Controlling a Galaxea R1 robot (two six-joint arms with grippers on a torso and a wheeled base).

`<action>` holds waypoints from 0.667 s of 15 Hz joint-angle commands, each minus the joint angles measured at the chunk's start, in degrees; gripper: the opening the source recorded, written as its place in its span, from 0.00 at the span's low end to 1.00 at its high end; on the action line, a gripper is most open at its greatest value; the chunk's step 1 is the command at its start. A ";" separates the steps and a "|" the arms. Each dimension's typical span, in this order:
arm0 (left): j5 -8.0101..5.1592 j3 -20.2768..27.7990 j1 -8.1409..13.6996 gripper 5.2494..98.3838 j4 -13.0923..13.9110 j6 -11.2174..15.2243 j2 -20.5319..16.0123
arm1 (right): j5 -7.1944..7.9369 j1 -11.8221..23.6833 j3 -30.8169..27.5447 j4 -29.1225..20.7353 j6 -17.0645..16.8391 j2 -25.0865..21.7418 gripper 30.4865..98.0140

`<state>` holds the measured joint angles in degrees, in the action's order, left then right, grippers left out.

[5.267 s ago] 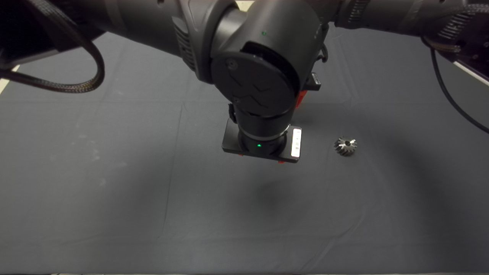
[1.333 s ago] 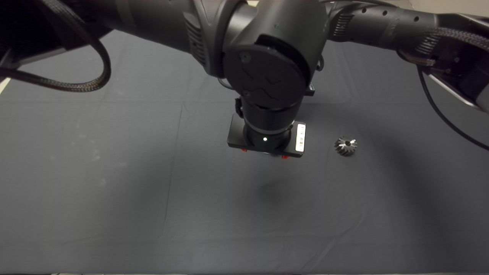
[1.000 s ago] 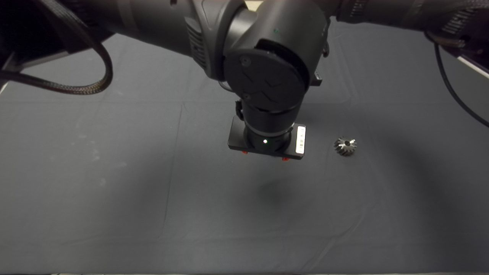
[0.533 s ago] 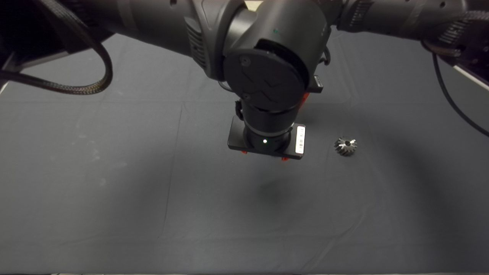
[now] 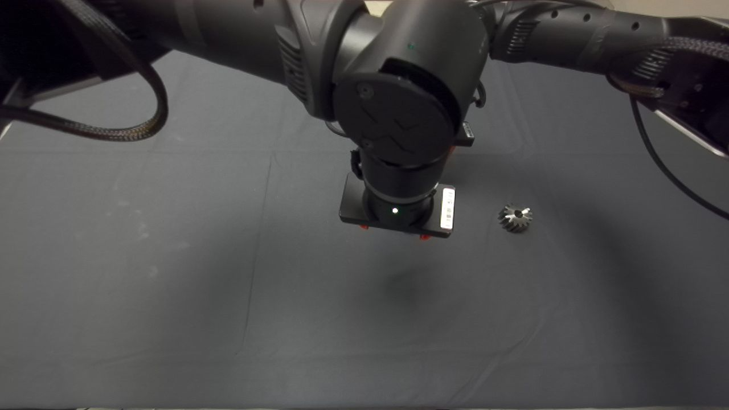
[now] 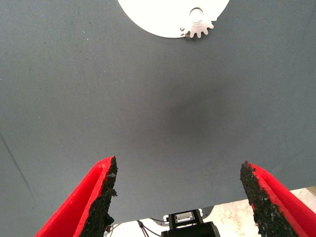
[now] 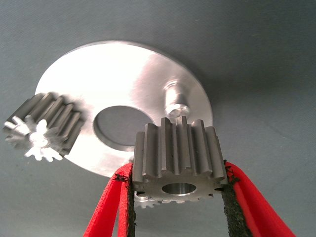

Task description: Remove an incorrectly installed larger gear and replace it with the correct smaller gear

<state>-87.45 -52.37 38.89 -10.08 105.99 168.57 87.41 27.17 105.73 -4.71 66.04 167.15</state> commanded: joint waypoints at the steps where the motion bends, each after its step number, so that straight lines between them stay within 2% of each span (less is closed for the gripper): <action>1: -3.43 0.09 0.67 0.63 -0.29 -0.08 0.23 | 4.27 1.57 1.48 1.98 -0.39 1.48 0.07; 5: -3.51 0.09 0.67 0.63 -0.29 -0.08 0.23 | 4.26 0.87 3.48 3.12 -2.31 1.83 0.07; 10: -3.42 0.09 0.67 0.63 -0.29 -0.08 0.23 | 4.35 0.58 4.56 3.21 -2.84 1.81 0.07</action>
<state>-87.43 -52.40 38.89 -10.08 105.98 168.58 87.43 26.09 109.62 -3.07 63.96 168.44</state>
